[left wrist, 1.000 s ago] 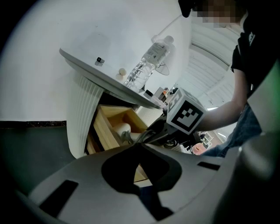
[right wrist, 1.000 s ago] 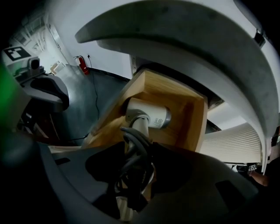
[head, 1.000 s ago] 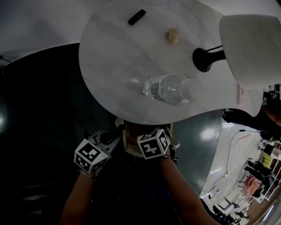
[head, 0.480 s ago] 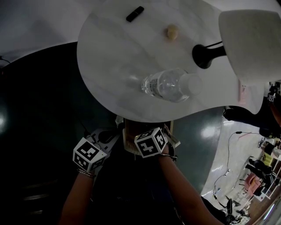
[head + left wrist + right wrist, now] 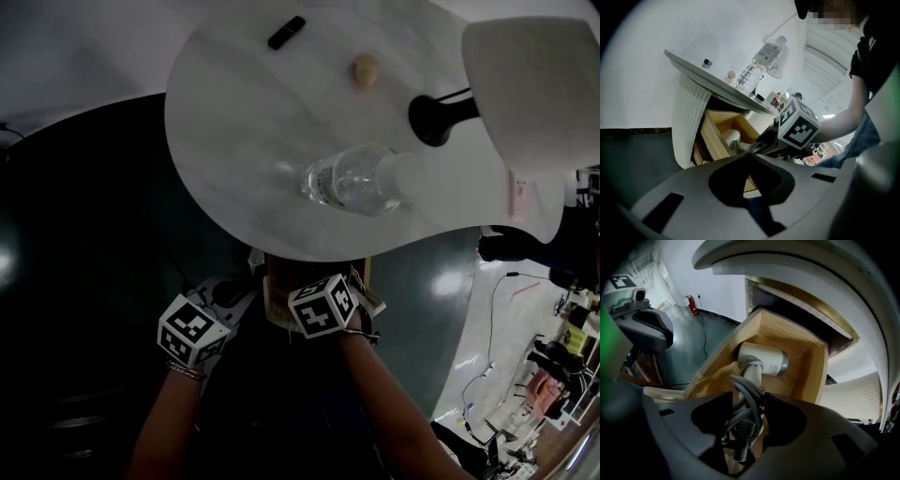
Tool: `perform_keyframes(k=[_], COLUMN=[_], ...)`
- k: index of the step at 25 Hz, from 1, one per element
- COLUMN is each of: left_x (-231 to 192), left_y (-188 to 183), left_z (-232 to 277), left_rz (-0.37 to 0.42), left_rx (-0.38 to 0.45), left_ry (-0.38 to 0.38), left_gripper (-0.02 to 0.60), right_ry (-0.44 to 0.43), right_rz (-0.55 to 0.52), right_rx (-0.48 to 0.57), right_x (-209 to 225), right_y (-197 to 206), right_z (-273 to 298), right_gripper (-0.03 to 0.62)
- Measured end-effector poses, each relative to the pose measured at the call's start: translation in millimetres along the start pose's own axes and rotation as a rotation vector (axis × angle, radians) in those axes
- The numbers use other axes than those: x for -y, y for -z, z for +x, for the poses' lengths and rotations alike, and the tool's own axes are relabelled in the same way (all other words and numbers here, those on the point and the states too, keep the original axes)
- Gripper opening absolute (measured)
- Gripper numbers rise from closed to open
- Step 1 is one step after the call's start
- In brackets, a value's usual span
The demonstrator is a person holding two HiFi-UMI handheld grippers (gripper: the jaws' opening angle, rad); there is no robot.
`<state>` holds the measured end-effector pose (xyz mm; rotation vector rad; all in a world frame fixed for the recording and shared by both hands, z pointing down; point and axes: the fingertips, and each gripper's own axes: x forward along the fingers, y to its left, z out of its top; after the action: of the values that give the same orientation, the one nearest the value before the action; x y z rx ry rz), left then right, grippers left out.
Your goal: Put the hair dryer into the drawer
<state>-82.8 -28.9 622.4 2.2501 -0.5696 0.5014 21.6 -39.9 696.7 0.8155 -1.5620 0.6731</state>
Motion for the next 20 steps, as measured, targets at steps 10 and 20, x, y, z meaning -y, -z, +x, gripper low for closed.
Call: perform_keyframes(k=[10,20], left_x=[2,9], left_y=[1,-5], left_z=[-1,-7], left_rz=[0.002,0.005], left_rx=[-0.005,0.013], left_ry=[-0.002,0.007], left_gripper=[0.008,0.008], right_ry=[-0.081,-0.073], right_rz=[0.105,0.196], right_rx=[0.07,0.176], right_x=[2,14], right_y=[-8,-5], right_z=[-18,-46], right_gripper=[0.235,0.166])
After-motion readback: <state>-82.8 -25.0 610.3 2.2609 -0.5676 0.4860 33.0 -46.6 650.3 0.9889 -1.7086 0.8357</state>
